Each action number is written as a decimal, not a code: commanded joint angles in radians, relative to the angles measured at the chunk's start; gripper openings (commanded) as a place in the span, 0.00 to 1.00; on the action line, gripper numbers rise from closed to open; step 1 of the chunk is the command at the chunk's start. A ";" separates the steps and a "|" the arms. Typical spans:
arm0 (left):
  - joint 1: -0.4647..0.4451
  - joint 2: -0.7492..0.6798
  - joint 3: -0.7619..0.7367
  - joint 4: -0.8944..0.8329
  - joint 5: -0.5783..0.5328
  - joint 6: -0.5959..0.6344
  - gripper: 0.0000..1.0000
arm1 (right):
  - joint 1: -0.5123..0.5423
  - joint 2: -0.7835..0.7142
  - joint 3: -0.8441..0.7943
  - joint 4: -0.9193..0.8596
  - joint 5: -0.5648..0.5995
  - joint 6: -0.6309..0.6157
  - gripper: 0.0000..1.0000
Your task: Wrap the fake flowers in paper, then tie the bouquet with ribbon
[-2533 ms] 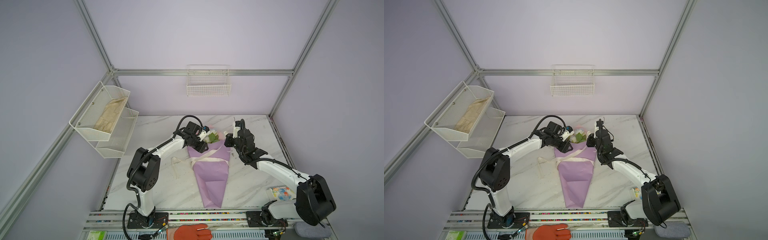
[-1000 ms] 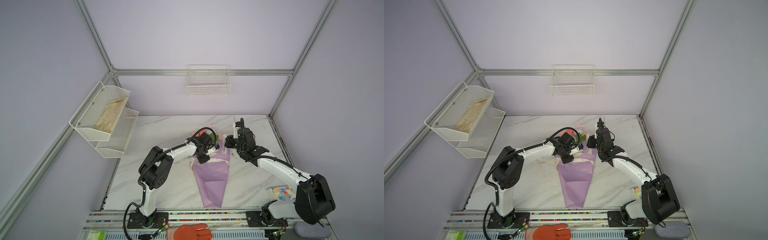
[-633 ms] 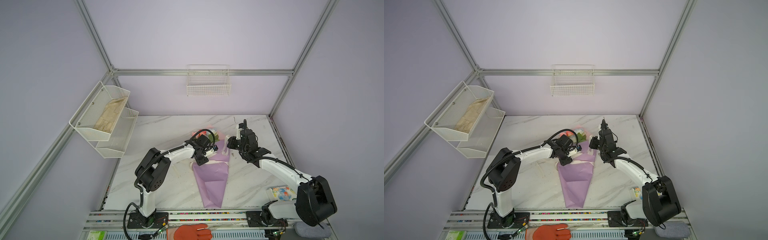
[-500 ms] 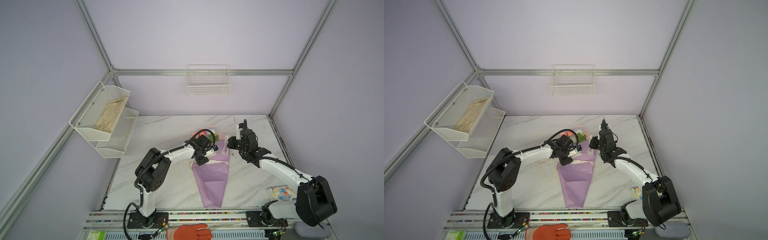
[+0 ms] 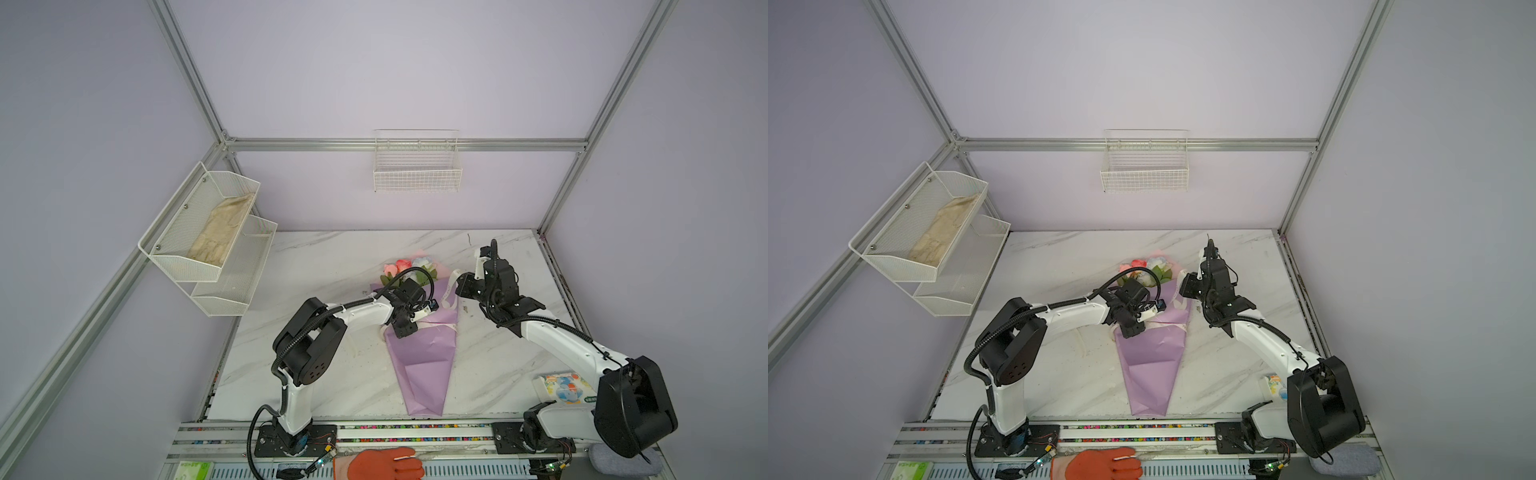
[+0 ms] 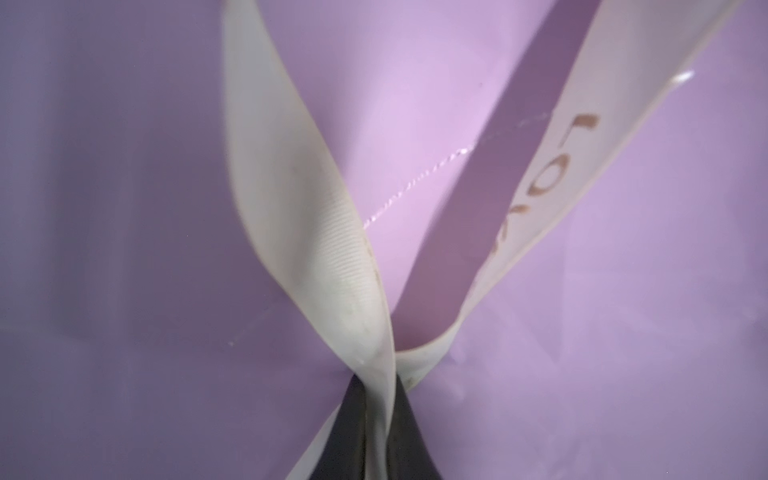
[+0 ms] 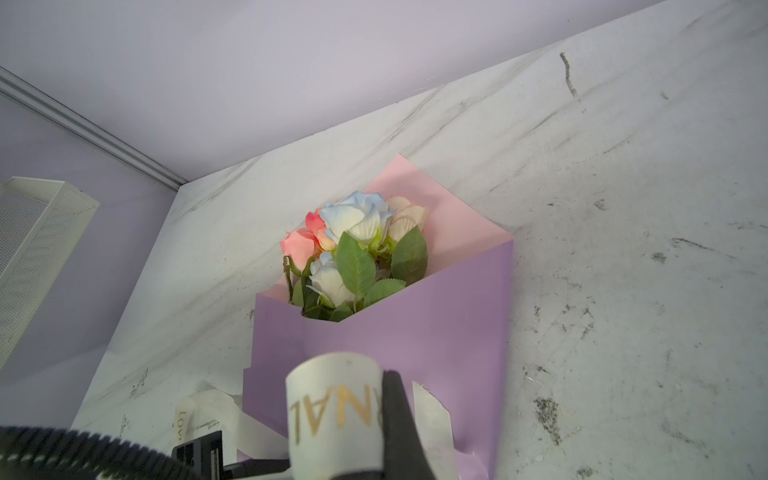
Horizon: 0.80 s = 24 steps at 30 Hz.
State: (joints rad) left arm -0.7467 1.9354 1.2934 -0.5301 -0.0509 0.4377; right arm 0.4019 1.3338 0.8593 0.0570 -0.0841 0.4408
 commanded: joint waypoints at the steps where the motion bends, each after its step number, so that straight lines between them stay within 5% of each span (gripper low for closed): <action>1: -0.001 -0.056 -0.036 0.030 -0.013 -0.005 0.04 | -0.006 -0.031 -0.017 0.047 -0.053 0.007 0.00; 10: -0.003 -0.154 -0.053 0.057 -0.005 -0.079 0.00 | -0.019 -0.055 -0.029 0.124 -0.161 0.034 0.00; 15: -0.003 -0.201 -0.077 0.083 -0.001 -0.106 0.00 | -0.031 -0.038 -0.041 0.208 -0.311 0.082 0.00; 24: -0.003 -0.240 -0.106 0.104 0.000 -0.136 0.00 | -0.037 0.148 -0.035 0.372 -0.524 0.226 0.00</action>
State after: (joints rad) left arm -0.7475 1.7432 1.2224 -0.4591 -0.0597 0.3321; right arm 0.3691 1.4220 0.8261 0.3477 -0.5026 0.5941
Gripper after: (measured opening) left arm 0.047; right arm 0.048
